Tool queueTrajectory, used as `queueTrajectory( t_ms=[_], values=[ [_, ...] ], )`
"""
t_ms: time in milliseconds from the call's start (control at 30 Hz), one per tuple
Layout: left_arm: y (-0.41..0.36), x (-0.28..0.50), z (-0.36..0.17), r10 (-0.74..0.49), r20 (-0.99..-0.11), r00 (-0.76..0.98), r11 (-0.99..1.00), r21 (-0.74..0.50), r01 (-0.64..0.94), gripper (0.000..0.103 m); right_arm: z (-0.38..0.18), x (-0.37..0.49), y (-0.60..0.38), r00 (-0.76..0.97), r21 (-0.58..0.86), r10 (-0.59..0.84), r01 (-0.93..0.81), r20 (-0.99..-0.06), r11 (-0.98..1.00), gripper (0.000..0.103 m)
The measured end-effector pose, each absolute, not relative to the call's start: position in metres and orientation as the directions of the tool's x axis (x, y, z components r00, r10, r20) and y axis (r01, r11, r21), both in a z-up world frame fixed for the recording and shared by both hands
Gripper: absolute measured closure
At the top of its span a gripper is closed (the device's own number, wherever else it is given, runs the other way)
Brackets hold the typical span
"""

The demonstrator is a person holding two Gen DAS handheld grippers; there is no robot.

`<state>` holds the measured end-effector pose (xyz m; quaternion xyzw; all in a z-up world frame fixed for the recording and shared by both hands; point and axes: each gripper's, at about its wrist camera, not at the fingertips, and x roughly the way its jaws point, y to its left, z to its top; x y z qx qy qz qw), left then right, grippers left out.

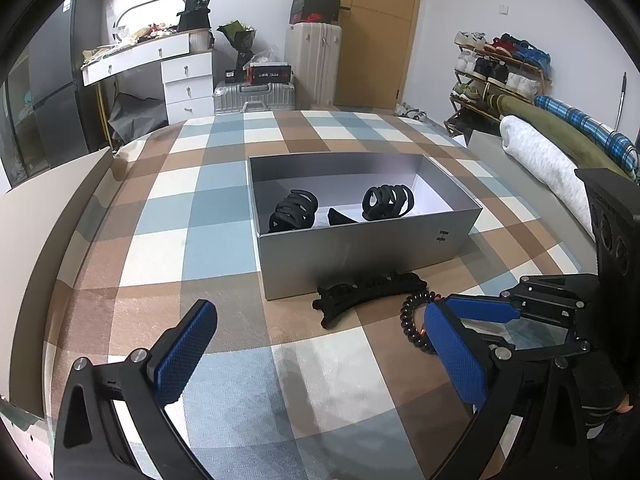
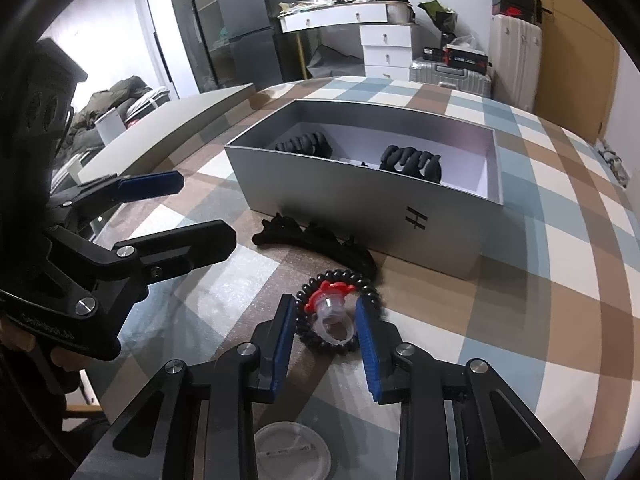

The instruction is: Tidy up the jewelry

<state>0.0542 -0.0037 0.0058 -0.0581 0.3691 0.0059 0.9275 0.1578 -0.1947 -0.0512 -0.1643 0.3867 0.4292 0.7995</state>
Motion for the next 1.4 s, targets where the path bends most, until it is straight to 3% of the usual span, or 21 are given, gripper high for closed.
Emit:
queueTrajectory(
  t_ms=[267, 367, 967, 1133, 1400],
  values=[
    [-0.002, 0.055, 0.005, -0.034, -0.687, 0.726, 0.993, -0.108, -0.056, 0.002, -0.056, 0.158, -0.188, 0.324, 0.077, 0.554, -0.810, -0.767, 0.581, 0.078],
    [-0.002, 0.055, 0.005, -0.032, -0.686, 0.727, 0.993, -0.106, -0.057, 0.002, -0.055, 0.159, -0.190, 0.327, 0.087, 0.565, -0.807, -0.757, 0.584, 0.087],
    [-0.021, 0.060, -0.003, -0.063, -0.715, 0.696, 0.994, -0.108, -0.021, 0.002, -0.027, 0.167, -0.218, 0.374, 0.112, 0.603, -0.781, -0.705, 0.614, 0.087],
    [-0.023, 0.068, -0.012, -0.098, -0.746, 0.659, 0.987, -0.159, -0.034, 0.002, -0.019, 0.171, -0.227, 0.393, 0.115, 0.605, -0.768, -0.692, 0.630, 0.087],
    [-0.026, 0.079, -0.024, -0.010, -0.793, 0.609, 0.989, -0.099, -0.112, 0.002, -0.017, 0.173, -0.229, 0.393, 0.115, 0.602, -0.766, -0.695, 0.632, 0.087]
  ],
)
